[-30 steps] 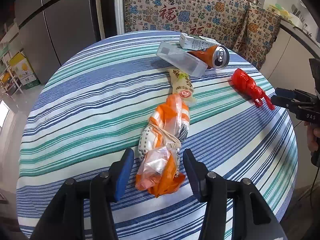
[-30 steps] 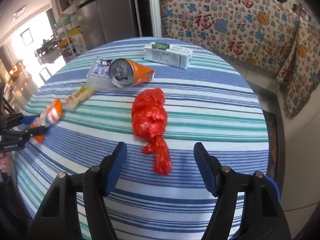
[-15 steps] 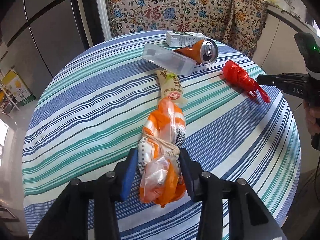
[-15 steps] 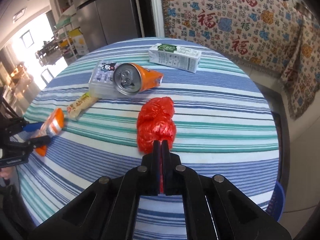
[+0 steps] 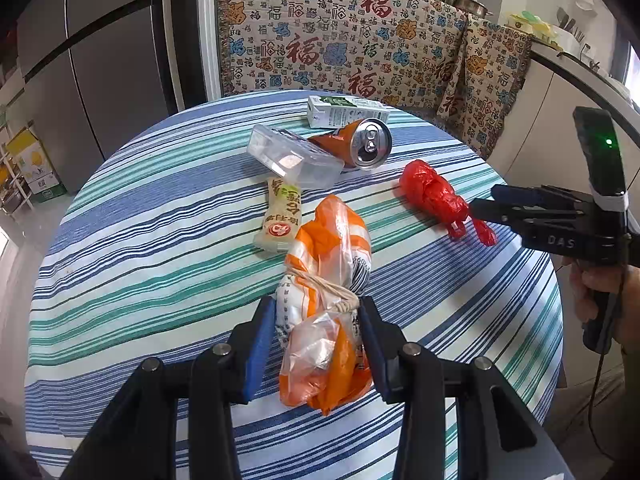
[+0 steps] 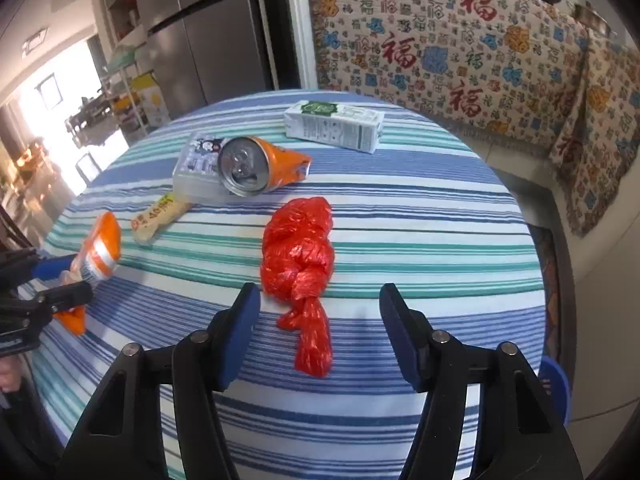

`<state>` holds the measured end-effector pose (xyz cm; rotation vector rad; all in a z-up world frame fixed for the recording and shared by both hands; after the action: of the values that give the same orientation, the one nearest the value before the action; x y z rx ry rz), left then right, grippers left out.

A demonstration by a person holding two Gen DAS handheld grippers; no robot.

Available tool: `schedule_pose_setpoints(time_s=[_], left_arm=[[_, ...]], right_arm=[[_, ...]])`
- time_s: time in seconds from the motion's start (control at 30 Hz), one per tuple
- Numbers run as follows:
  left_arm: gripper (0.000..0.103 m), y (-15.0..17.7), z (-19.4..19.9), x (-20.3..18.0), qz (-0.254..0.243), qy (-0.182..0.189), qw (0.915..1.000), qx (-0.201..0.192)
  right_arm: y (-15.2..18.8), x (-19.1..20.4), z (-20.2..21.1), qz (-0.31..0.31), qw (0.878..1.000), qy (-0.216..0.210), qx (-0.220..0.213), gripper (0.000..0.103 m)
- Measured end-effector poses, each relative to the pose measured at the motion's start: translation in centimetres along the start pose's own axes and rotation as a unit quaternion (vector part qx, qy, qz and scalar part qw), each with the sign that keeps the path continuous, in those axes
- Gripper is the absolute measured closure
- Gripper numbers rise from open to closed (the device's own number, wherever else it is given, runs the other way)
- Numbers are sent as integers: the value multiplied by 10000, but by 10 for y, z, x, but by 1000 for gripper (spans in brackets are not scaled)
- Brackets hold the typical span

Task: Collect trash
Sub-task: 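Carry both bags to the blue wastebasket and open both tools over it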

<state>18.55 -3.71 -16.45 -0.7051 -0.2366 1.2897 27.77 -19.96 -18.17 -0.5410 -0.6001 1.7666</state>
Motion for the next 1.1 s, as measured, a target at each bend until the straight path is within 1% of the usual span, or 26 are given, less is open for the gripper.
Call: schedule_pose_setpoints(time_s=[0.1, 0.13, 0.17, 0.2, 0.27, 0.4, 0.47, 0.57, 0.63, 0.7, 0.8, 0.9, 0.97, 1.1], left_arm=[[60, -1, -1, -4, 20, -21, 10000, -9], [60, -1, -3, -5, 14, -45, 10000, -2], [60, -2, -5, -6, 19, -61, 10000, 3], [60, -3, -6, -7, 40, -66, 10000, 3], [60, -6, -9, -11, 73, -37, 10000, -4], [60, -18, -20, -39, -61, 157, 9999, -25], [60, -27, -28, -61, -182, 333, 9993, -19], [60, -43, -42, -108, -429, 671, 9968, -36], [60, -55, -53, -145, -634, 919, 9937, -16], [60, -64, -65, -182, -829, 1161, 9898, 23], [60, -73, -88, -241, -1075, 1544, 9821, 122], [60, -76, -109, -283, -1133, 1893, 9749, 282], [60, -74, -128, -309, -1153, 2079, 9704, 431], [60, -65, -166, -346, -1247, 2205, 9649, 699]], right_arm=[[-9, 12, -17, 37, 10000, -80, -6, 45], [-11, 15, -24, 57, 10000, -64, 19, 47], [-11, 17, -31, 58, 9999, -105, 81, 64], [-11, 16, -33, -2, 9999, -108, 114, 65], [-9, 11, -25, -147, 9997, -163, 124, 66], [-4, -13, 16, -405, 9990, -122, -160, 66], [4, -40, 36, -690, 9973, -18, -268, 66], [24, -98, 62, -1239, 9913, 299, -329, 66], [41, -143, 75, -1649, 9841, 592, -302, 66], [63, -187, 88, -2077, 9741, 846, -270, 65], [94, -238, 104, -2524, 9603, 1161, -231, 65], [119, -269, 113, -2784, 9511, 1327, -153, 65], [132, -284, 115, -2880, 9474, 1396, -101, 65], [153, -312, 116, -3086, 9392, 1504, -18, 65]])
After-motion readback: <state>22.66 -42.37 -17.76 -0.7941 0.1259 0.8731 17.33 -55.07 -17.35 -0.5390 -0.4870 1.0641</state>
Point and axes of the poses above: each gripper's, at about its wrist camera, not at the fingertips, and z roughly against the way its jaws point, x to its left, y to its underside, the point moved 4 cm from there along -z, roughly the way its jaws point, and after that the axes turned 10 degrees about y, right-handed, at the moved point
